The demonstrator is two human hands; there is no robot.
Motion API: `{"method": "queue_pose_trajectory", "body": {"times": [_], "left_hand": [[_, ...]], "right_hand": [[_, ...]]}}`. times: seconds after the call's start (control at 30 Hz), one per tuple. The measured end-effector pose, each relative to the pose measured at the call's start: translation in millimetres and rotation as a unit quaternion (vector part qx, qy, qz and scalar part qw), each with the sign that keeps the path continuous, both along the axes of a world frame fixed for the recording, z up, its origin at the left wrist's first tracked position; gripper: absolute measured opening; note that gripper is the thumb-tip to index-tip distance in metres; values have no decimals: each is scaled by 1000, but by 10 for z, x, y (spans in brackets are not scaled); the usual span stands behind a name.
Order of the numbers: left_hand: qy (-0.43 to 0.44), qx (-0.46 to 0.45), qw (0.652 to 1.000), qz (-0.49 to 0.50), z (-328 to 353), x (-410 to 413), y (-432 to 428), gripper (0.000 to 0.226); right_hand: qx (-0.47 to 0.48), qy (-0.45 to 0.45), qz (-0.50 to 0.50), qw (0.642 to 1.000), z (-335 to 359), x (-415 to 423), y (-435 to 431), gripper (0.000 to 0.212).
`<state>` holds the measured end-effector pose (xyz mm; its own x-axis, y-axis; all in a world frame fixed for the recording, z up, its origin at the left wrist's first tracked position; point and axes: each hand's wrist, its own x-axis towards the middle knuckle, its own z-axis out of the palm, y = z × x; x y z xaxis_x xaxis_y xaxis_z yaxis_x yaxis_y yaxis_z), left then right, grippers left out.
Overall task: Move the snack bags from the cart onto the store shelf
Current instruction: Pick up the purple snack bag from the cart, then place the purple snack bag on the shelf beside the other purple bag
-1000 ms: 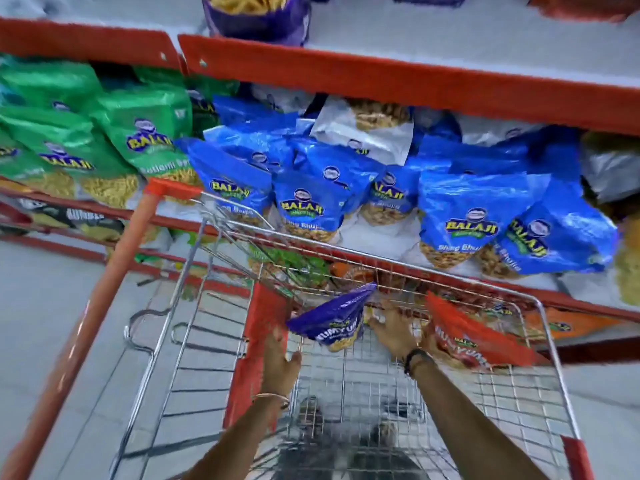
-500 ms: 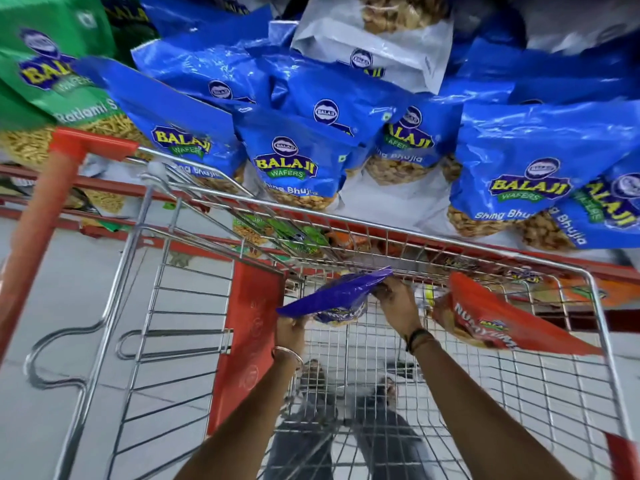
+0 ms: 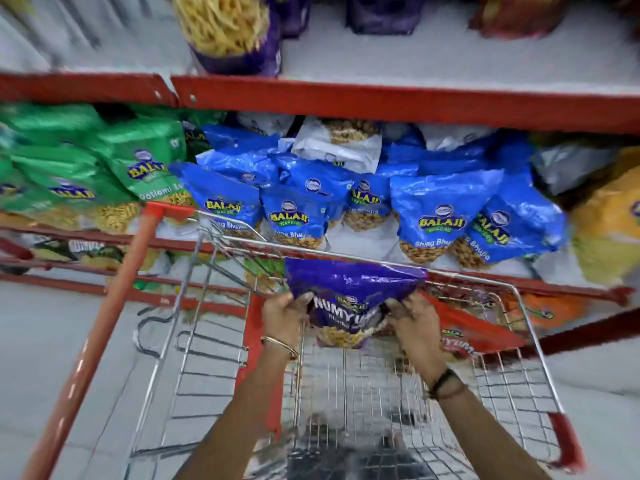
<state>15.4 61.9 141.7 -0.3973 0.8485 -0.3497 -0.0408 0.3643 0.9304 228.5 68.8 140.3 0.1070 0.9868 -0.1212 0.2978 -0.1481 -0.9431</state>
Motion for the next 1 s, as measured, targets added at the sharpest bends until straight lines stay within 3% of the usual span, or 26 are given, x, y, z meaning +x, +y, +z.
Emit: {"method": "queue_pose_trajectory", "body": {"times": [0.1, 0.13, 0.23, 0.33, 0.43, 0.6, 0.67, 0.8, 0.9, 1.0], "left_hand": [[3, 117, 993, 15, 724, 153, 47, 12], [-41, 154, 987, 19, 966, 191, 72, 10], [-137, 213, 967, -6, 1598, 227, 193, 34], [-106, 260, 958, -53, 2206, 245, 354, 22], [-95, 293, 948, -80, 2751, 317, 543, 11], [-106, 350, 928, -63, 3443, 470, 993, 8], [-107, 369, 922, -52, 3631, 531, 1182, 19], [-94, 410, 907, -17, 3720, 591, 1634, 55], [-81, 424, 902, 2, 3534, 574, 2007, 37], [-92, 423, 901, -2, 3311, 530, 2398, 13]], "right_hand": [[45, 92, -18, 995, 544, 39, 10, 11], [68, 105, -14, 992, 760, 61, 35, 6], [131, 143, 11, 981, 1427, 144, 187, 14], [188, 161, 18, 969, 2050, 247, 360, 24], [250, 181, 28, 951, 2594, 329, 577, 9], [332, 193, 10, 923, 3306, 343, 1063, 10], [359, 178, 1, 916, 3463, 338, 1323, 5], [389, 181, -11, 903, 3544, 281, 1863, 18], [383, 181, -4, 906, 3372, 228, 2189, 8], [370, 169, -6, 914, 3170, 178, 2544, 14]]}}
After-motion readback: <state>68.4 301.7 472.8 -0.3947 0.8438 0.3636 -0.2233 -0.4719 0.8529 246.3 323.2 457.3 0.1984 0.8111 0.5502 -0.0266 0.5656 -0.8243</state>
